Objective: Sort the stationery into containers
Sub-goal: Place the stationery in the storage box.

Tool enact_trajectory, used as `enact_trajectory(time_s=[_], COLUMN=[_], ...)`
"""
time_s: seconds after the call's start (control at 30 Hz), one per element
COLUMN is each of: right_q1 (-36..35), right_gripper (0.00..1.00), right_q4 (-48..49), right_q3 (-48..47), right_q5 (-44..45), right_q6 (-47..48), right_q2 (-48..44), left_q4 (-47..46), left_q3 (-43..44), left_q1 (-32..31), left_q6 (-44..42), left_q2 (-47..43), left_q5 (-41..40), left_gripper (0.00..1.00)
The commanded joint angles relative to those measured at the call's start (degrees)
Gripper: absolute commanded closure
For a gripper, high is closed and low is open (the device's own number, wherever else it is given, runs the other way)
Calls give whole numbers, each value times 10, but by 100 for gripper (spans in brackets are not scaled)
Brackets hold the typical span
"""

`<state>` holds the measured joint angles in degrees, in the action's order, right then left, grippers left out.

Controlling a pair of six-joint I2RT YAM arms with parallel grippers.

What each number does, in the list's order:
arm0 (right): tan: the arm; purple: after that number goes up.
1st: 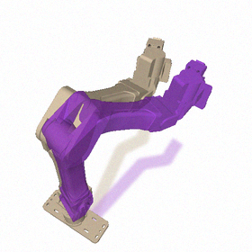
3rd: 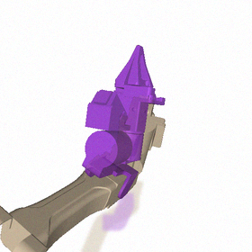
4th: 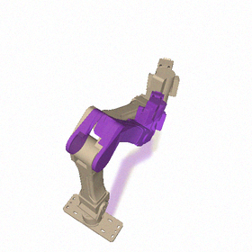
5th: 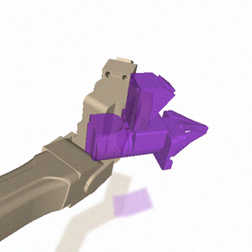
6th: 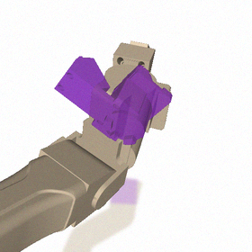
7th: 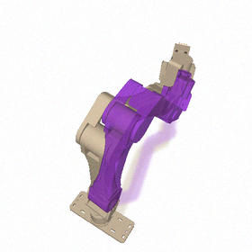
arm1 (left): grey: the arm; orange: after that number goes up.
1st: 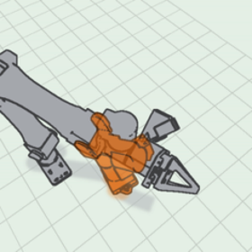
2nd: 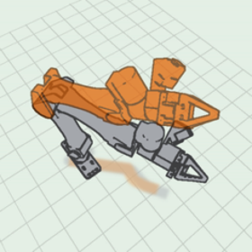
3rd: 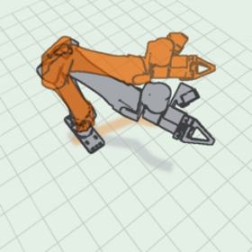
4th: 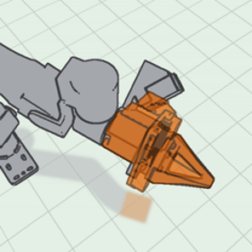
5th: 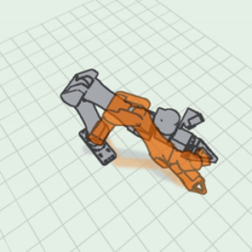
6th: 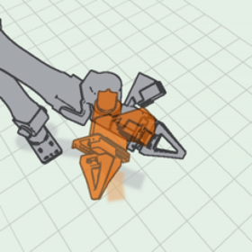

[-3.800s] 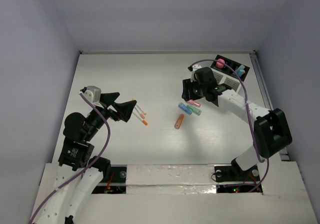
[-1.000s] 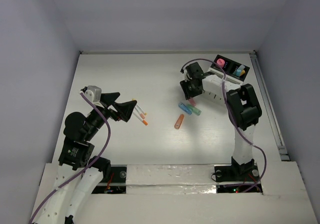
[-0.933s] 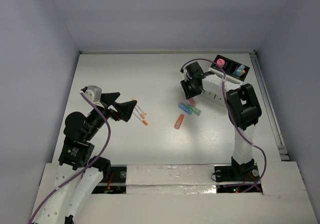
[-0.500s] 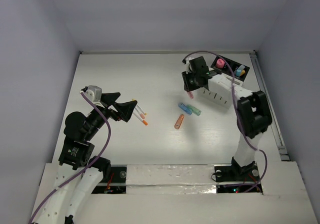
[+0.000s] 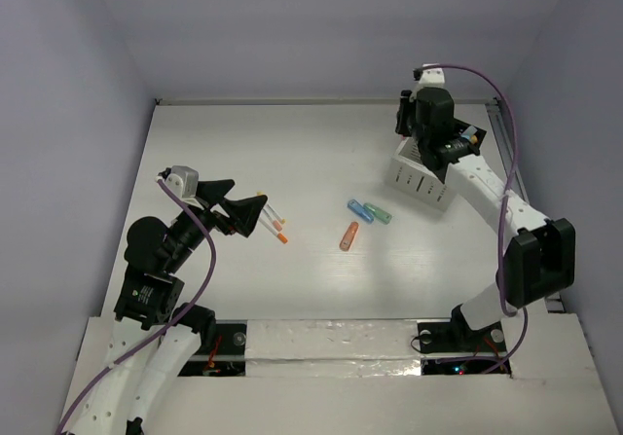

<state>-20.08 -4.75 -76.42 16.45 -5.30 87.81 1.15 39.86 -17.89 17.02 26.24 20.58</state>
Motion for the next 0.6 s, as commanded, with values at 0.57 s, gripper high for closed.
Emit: enact_trajectory(time_s=[0.57], right_q1=[64], right_gripper=[68], right_q4=[41], right_q3=[87], right_q5=[65], right_q6=[-45], right_q2=[28], left_q4=[-26], left_q3=[0], left_q1=[4], left_q6=[0], left_q2=[0], left_q5=[10], left_gripper=[1])
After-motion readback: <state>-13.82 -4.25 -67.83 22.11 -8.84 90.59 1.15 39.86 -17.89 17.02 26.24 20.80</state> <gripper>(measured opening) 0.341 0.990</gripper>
